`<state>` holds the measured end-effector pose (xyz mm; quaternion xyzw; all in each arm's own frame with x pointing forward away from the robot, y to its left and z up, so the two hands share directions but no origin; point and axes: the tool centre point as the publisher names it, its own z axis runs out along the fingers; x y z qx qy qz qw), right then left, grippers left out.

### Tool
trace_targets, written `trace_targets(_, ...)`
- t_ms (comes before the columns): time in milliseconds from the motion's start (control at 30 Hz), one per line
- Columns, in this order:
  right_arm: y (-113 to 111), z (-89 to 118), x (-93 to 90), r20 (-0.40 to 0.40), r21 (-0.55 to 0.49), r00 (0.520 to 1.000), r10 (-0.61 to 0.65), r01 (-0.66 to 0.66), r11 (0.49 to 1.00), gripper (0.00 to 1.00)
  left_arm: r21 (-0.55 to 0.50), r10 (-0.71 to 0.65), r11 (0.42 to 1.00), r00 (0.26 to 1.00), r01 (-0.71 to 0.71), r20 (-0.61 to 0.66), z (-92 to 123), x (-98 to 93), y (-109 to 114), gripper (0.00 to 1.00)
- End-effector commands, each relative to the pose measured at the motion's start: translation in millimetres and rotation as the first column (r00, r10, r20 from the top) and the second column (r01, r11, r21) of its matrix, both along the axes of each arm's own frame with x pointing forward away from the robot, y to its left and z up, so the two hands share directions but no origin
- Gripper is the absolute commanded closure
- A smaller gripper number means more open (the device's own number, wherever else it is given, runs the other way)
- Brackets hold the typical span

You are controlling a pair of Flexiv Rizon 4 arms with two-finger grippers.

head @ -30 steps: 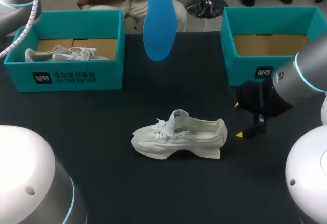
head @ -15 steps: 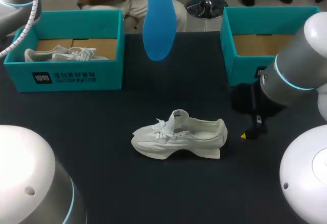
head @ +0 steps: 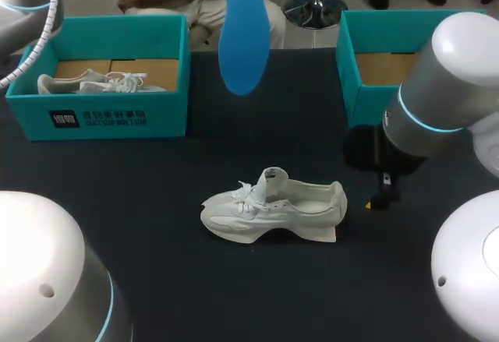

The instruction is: Take the shoe out of the shoebox, open the shoe tongue, remove and reinsert the insole, then place the shoe into the shoebox

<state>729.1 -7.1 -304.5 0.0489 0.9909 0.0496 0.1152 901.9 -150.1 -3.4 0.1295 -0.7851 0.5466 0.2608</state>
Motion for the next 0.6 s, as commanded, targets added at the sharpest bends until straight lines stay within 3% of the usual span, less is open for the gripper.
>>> trace_targets(33, 0, -1, -1.3, 0.003, -0.002, 1.000, -0.002, 0.002, 1.000, 0.00, -0.002, 0.020, 1.000, 1.000, -0.020, -0.009, 0, -1.6, 3, 1.00)
trace_targets(233, 0, -1, -1.3, 0.003, -0.002, 1.000, -0.002, 0.002, 1.000, 0.00, -0.004, 0.030, 1.000, 0.999, -0.030, -0.027, 0, 14.8, 10, 1.00)
trace_targets(600, 0, -1, -1.3, 0.003, -0.002, 1.000, -0.002, 0.002, 1.000, 0.00, 0.006, 0.021, 1.000, 1.000, -0.021, -0.015, -1, 15.8, 10, 1.00)
